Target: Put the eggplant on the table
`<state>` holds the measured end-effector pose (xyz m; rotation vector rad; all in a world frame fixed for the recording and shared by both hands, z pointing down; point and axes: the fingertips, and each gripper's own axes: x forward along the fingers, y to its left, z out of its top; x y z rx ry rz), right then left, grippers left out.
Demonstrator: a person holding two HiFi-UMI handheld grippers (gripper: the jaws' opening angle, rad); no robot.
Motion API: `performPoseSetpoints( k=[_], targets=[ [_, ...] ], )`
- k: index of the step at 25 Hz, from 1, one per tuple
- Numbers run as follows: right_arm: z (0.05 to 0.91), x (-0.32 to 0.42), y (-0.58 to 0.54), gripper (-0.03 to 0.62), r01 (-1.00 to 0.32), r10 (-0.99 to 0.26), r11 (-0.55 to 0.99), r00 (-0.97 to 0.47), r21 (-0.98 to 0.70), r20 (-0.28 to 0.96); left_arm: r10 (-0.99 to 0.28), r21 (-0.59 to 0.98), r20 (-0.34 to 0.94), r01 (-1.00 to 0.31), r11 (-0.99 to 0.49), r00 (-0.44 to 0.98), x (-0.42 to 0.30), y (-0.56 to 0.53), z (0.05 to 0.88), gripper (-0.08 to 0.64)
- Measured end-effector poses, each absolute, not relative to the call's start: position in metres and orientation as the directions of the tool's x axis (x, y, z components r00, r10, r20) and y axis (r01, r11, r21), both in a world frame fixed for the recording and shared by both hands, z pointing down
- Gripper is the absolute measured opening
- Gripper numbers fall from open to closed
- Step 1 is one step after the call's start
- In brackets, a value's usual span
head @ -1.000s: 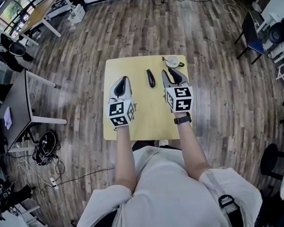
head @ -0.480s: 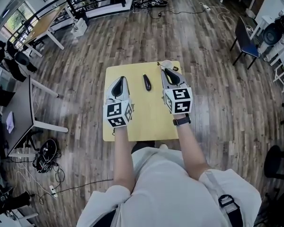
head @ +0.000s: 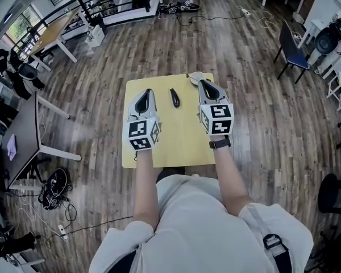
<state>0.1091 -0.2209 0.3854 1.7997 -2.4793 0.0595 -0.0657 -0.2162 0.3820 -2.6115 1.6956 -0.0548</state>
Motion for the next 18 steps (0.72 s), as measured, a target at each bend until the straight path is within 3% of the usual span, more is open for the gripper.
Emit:
performPoseSetpoints(
  k=[18],
  targets=[
    [0.396, 0.102, -0.228, 0.011, -0.942, -0.939, 0.336, -0.332, 0.027, 0.091, -0.894, -0.013, 0.01, -0.894, -0.447, 0.447, -0.062, -0.219, 0.393, 0.006]
  ],
)
